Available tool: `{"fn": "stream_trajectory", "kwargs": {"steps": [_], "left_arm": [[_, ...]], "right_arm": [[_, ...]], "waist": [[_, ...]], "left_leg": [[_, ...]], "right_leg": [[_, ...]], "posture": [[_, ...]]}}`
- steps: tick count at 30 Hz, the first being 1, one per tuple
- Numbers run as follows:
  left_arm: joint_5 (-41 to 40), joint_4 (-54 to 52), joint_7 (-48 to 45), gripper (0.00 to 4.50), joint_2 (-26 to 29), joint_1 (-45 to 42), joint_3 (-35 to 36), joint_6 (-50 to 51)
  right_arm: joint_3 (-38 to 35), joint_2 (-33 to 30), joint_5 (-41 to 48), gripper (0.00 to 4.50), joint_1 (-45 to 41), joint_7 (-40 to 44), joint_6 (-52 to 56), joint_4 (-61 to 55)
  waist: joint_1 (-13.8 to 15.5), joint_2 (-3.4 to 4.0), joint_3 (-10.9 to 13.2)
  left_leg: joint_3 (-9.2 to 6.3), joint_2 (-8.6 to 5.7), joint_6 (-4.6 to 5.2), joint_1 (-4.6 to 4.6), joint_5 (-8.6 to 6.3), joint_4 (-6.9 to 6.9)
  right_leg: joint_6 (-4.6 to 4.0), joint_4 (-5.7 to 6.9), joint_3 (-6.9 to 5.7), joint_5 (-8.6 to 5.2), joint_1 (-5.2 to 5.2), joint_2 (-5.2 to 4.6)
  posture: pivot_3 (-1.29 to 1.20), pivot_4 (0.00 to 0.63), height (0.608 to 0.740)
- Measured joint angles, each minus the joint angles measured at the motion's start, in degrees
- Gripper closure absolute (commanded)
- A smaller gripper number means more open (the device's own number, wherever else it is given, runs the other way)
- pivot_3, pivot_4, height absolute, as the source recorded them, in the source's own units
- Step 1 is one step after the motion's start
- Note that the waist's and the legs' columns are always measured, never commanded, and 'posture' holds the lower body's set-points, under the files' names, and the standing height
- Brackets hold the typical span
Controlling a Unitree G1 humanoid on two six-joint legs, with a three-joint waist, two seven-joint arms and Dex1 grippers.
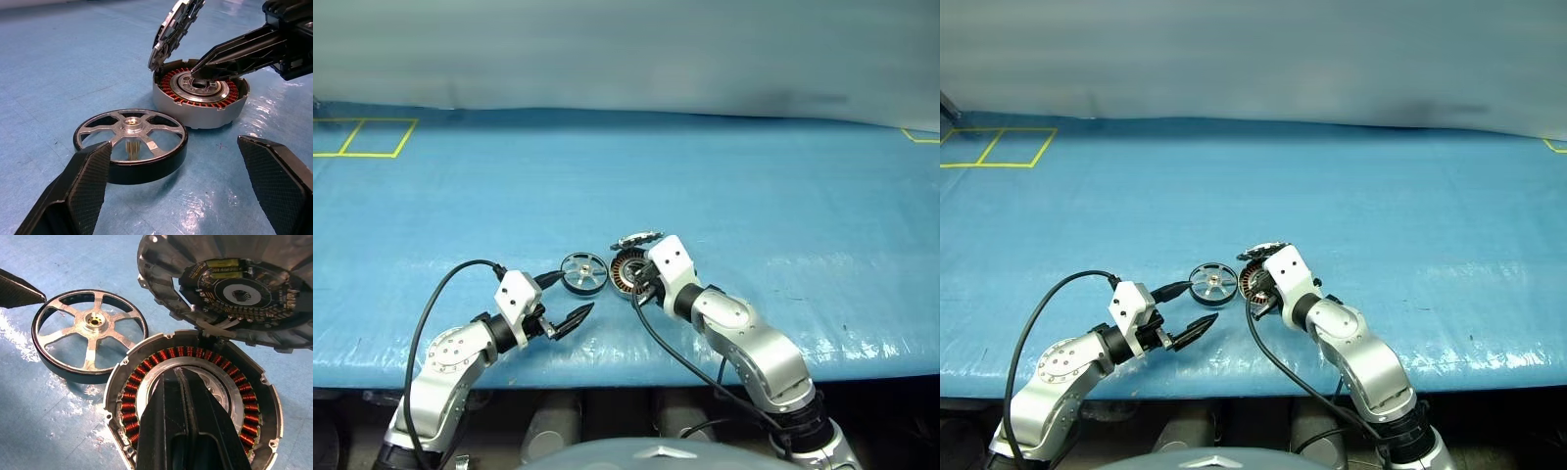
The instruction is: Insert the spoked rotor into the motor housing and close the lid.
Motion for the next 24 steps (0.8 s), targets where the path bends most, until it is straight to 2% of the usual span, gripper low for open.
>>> {"fn": "stream_trajectory", "kwargs": {"steps": [24], "left_arm": [[0.0,0.0,0.0,0.0,0.0,0.0,-0.1,0.3]], "right_arm": [[-2.0,-1.2,-0.1,4.49,0.1,-0.7,2.1,-0.2]], "waist": [[-0.1,0.0,0.0]], "left_leg": [[0.0,0.0,0.0,0.0,0.0,-0.02]], "right_leg": [[0.0,-0.01,0.0,0.0,-0.01,0.01]], "posture": [[0.0,0.15,0.74]]}}
